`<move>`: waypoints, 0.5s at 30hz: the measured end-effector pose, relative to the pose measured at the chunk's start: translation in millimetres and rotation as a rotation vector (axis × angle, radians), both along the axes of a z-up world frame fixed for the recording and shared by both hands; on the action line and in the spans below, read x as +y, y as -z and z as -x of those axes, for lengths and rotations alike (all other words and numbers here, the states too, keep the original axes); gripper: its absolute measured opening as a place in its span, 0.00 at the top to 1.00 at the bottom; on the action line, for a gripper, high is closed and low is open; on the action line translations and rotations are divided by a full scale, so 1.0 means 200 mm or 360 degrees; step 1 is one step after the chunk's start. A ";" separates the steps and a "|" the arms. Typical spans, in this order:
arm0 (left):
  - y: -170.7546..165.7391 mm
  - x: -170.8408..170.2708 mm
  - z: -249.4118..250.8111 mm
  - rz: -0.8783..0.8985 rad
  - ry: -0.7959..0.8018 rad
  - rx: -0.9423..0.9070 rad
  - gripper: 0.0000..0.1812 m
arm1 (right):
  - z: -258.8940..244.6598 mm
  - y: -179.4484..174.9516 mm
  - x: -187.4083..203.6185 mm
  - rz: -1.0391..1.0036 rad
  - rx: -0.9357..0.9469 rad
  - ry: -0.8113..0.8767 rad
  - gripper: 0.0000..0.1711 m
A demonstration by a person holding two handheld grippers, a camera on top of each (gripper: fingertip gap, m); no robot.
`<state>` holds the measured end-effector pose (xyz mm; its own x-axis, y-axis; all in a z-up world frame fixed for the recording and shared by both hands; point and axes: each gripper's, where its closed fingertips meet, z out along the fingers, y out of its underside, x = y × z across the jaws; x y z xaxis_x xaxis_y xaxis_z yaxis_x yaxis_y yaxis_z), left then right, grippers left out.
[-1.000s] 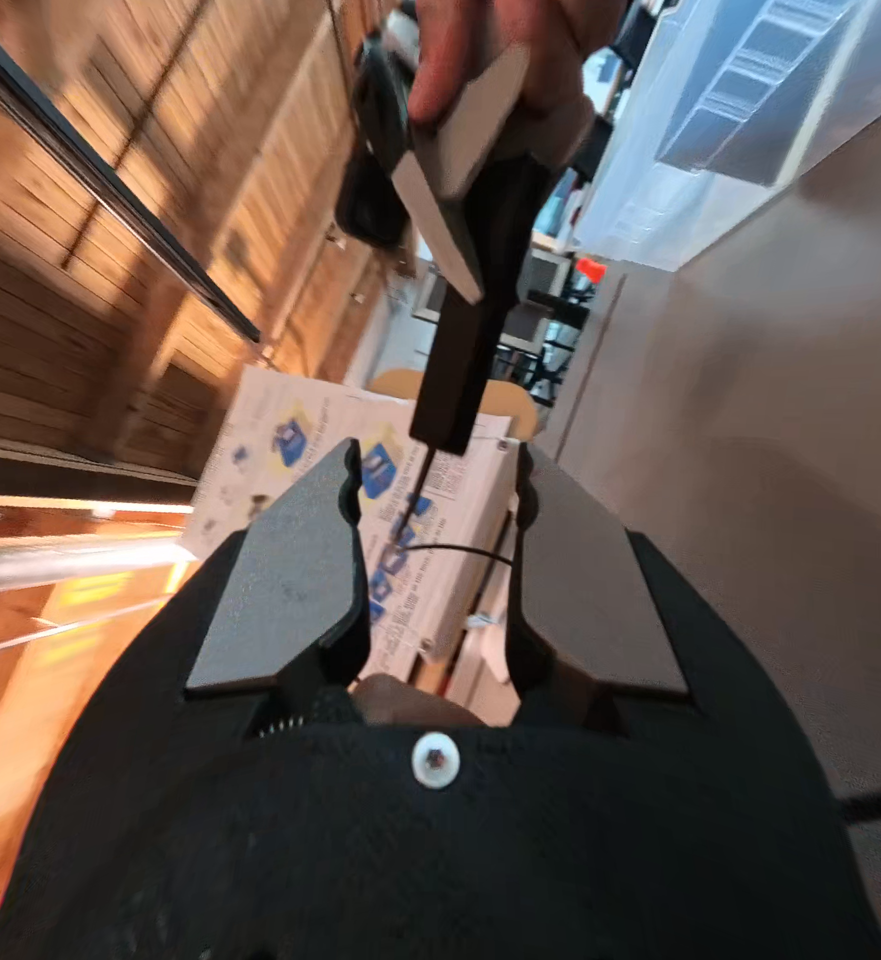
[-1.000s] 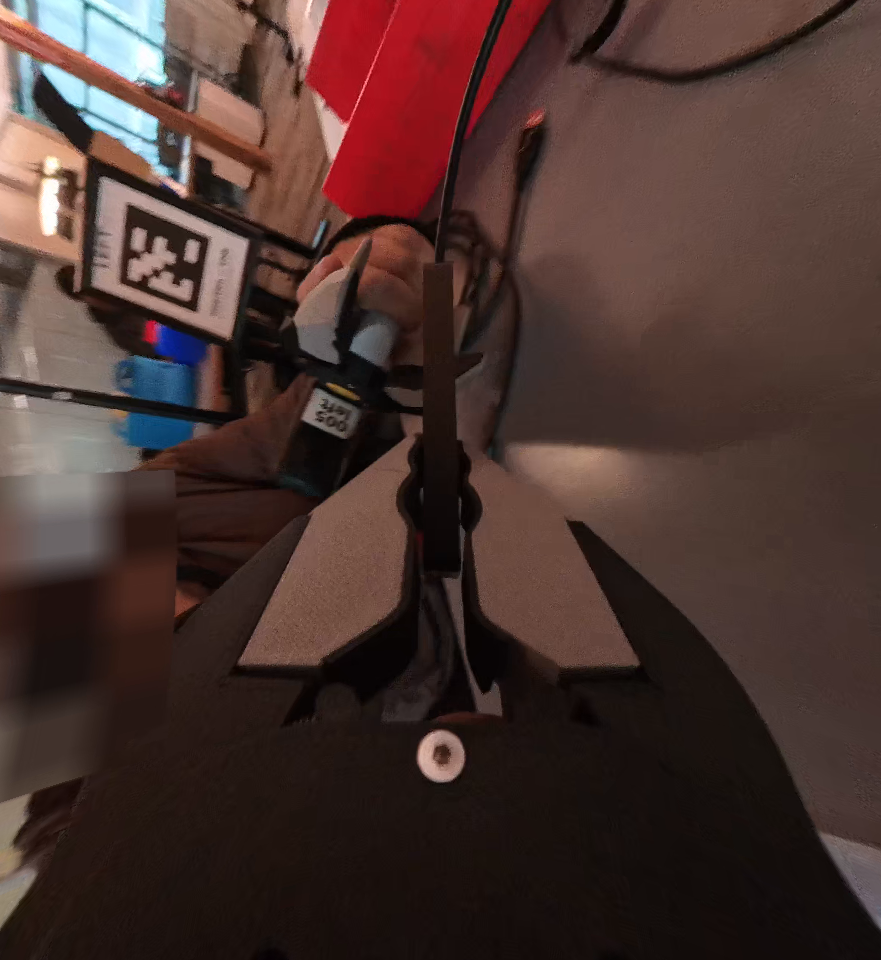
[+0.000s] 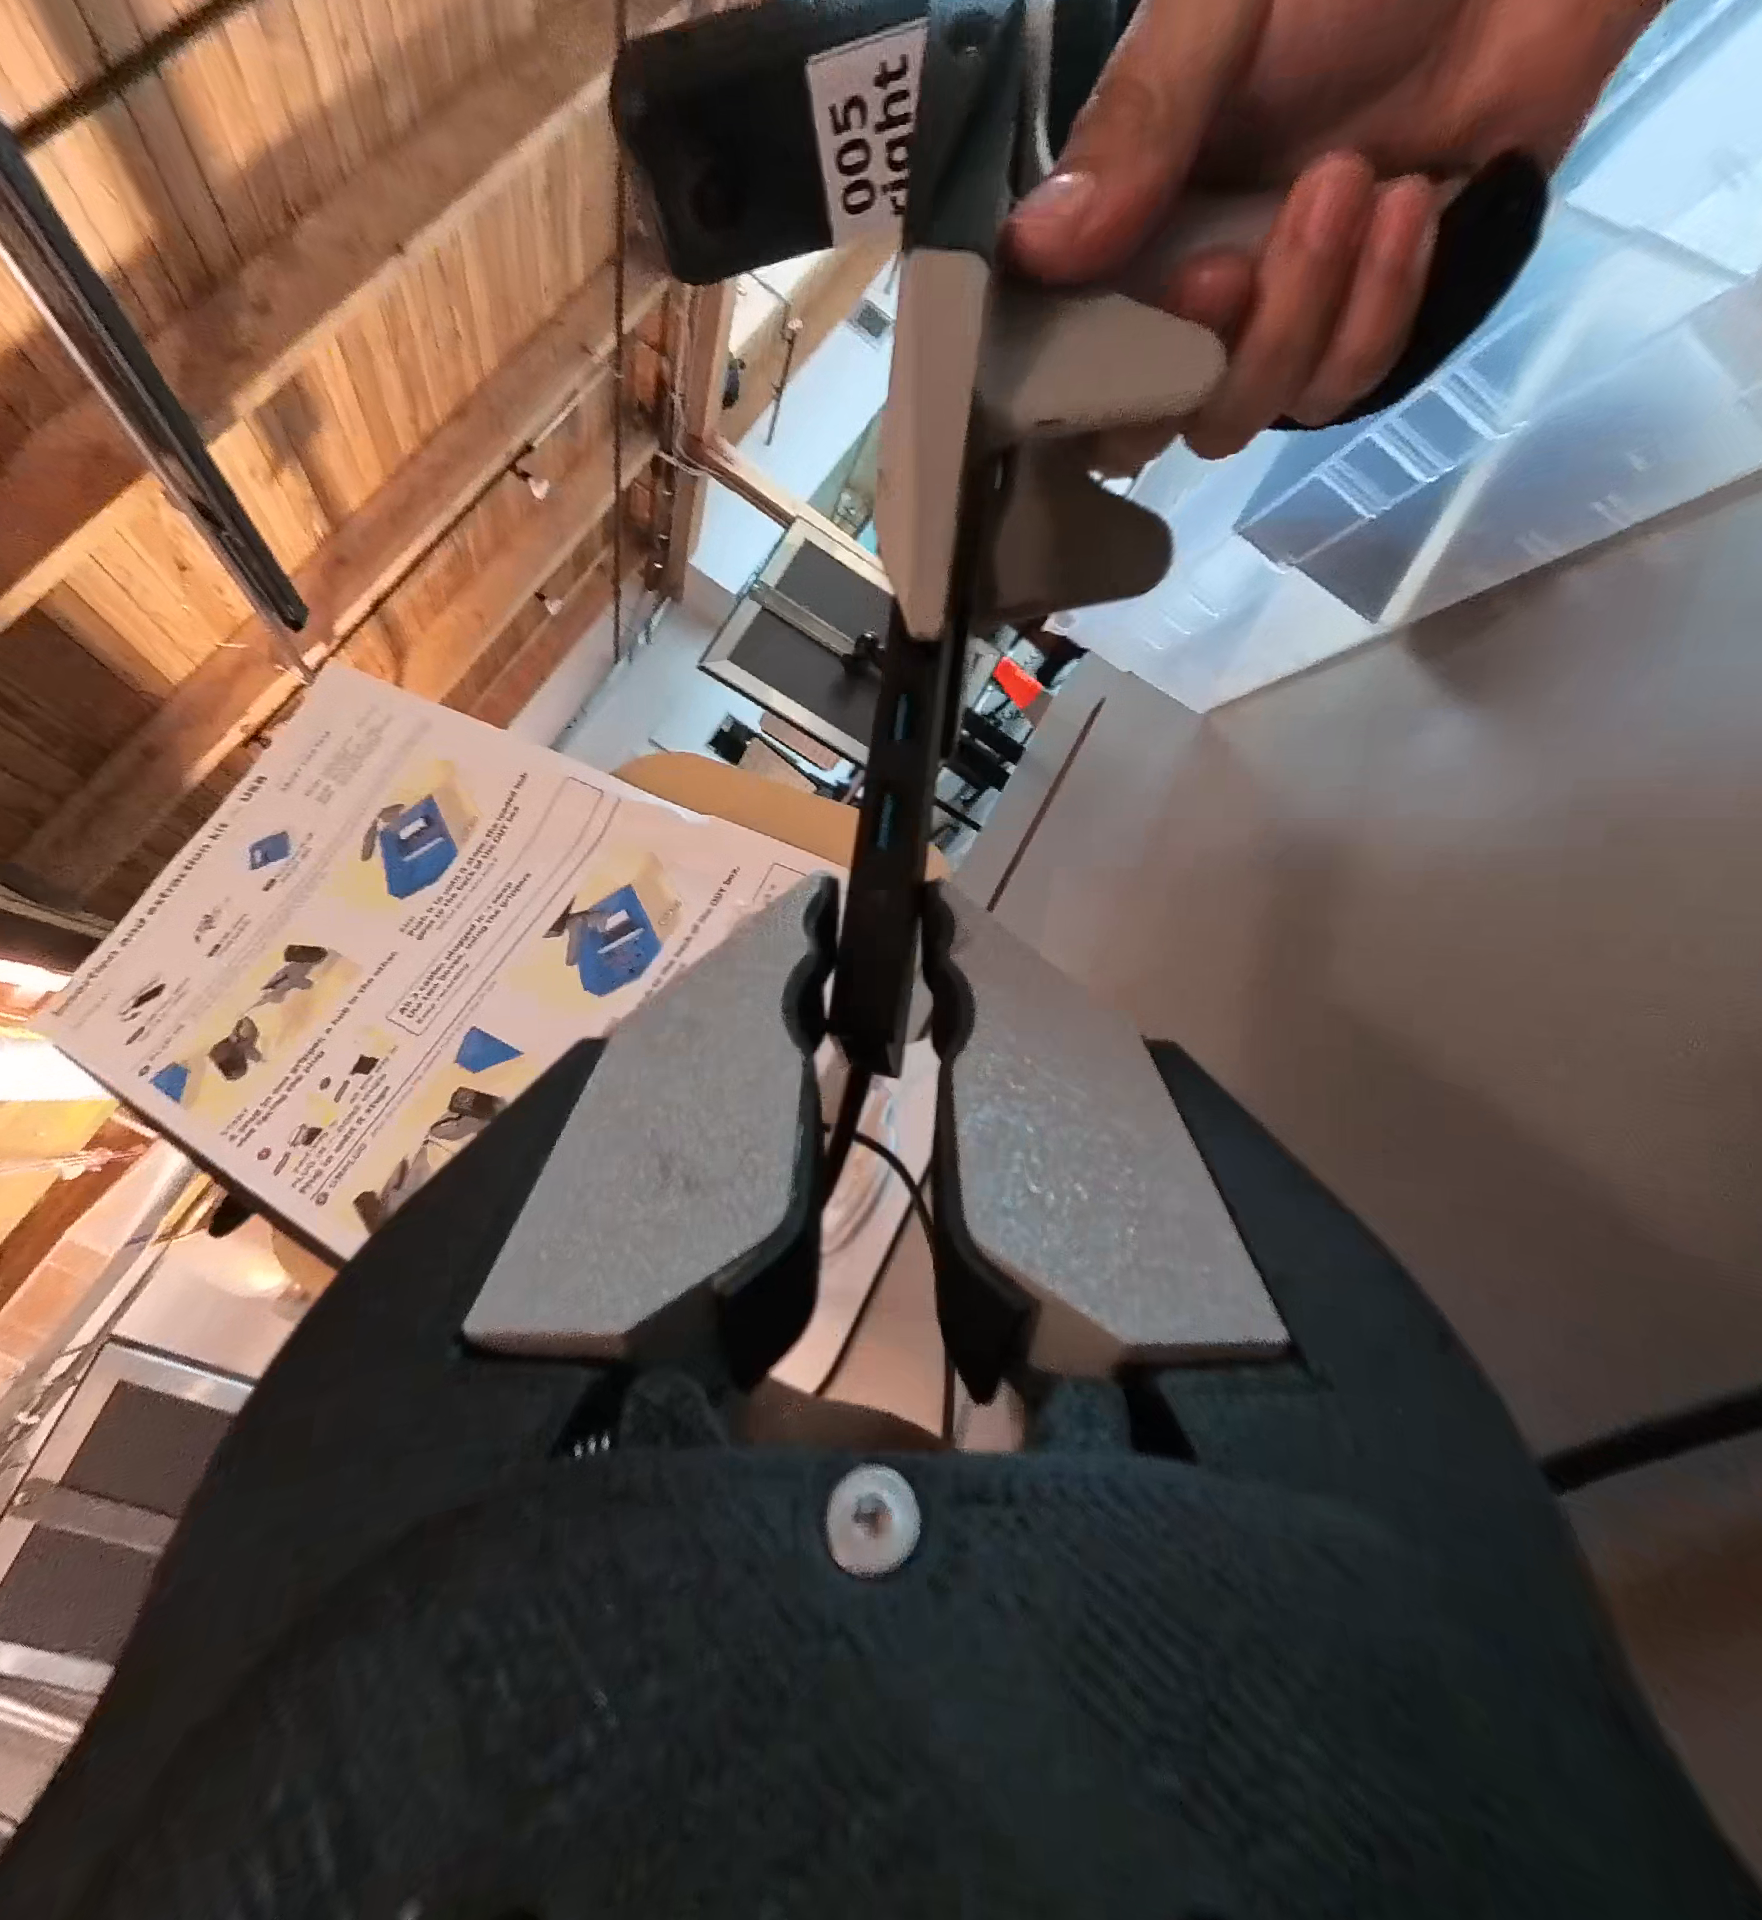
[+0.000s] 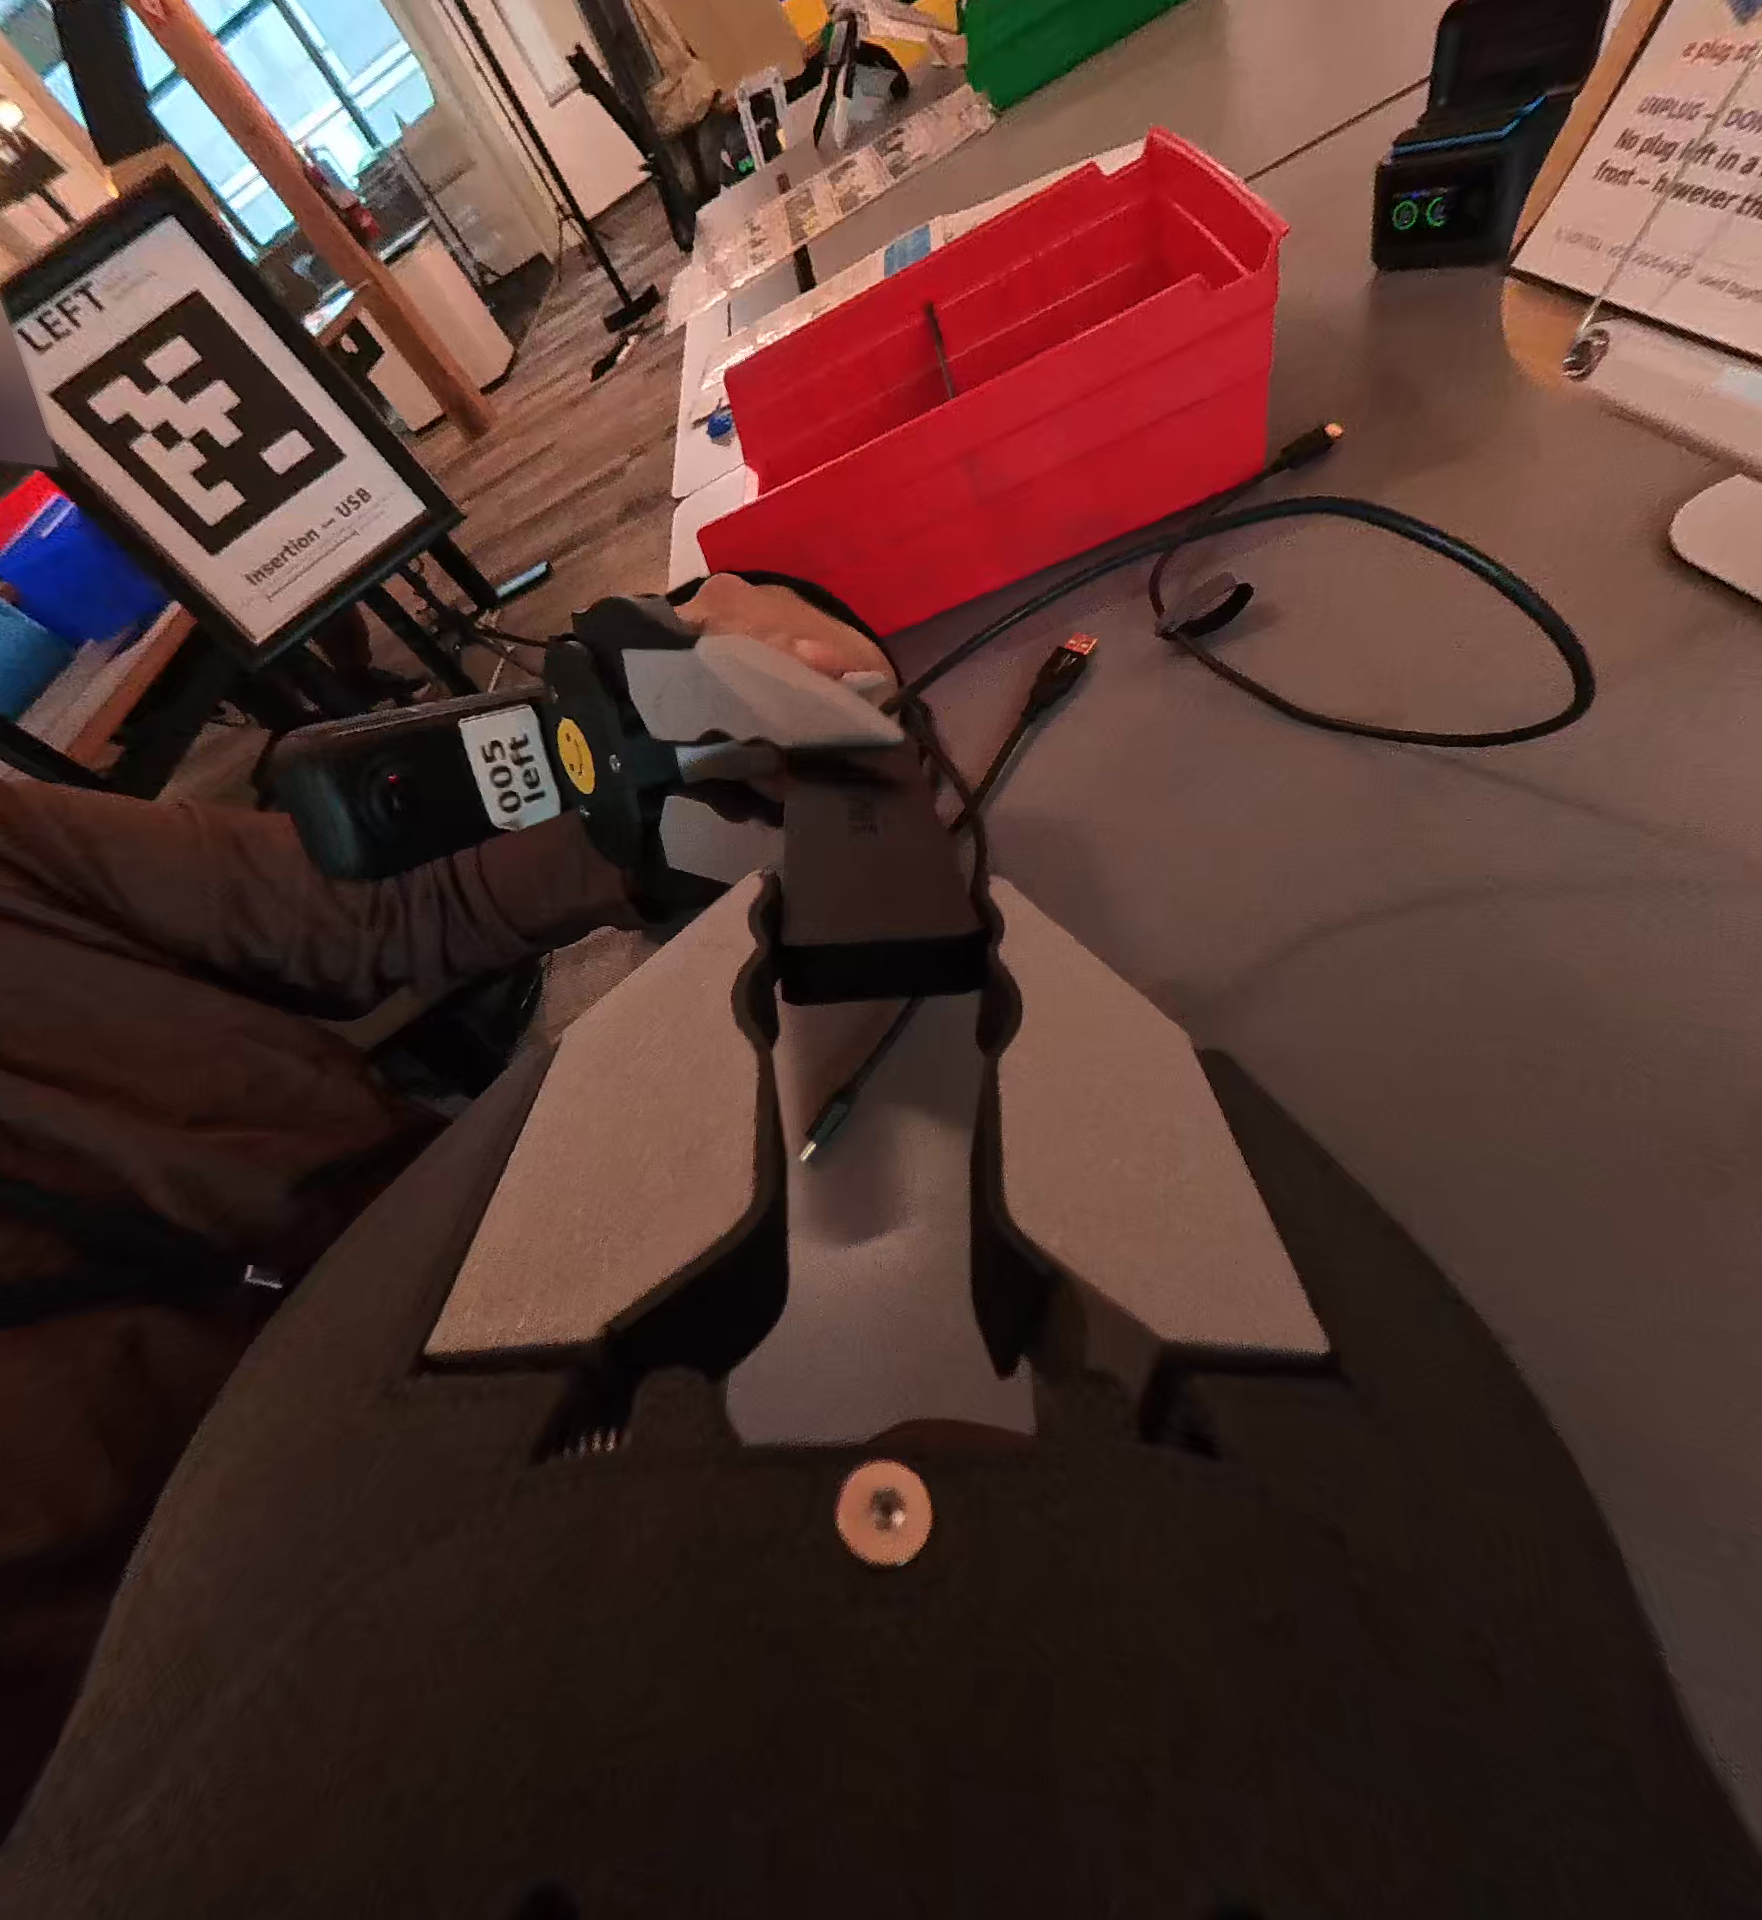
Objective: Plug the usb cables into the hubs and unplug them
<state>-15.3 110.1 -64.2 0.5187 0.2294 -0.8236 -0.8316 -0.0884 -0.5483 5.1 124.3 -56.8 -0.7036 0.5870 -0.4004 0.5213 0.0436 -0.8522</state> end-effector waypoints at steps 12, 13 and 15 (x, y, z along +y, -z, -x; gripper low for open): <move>-0.01 0.00 -0.01 -0.0038 -0.0059 0.0161 0.93 | -0.01 0.01 -0.07 -0.0132 0.0124 -0.0076 0.80; 0.00 0.00 -0.02 -0.0019 -0.0029 0.0182 0.94 | -0.02 0.01 -0.07 -0.0087 0.0122 -0.0087 0.81; 0.01 0.01 -0.05 0.0008 0.0018 0.0222 0.95 | -0.03 0.00 -0.06 -0.0033 0.0110 -0.0112 0.81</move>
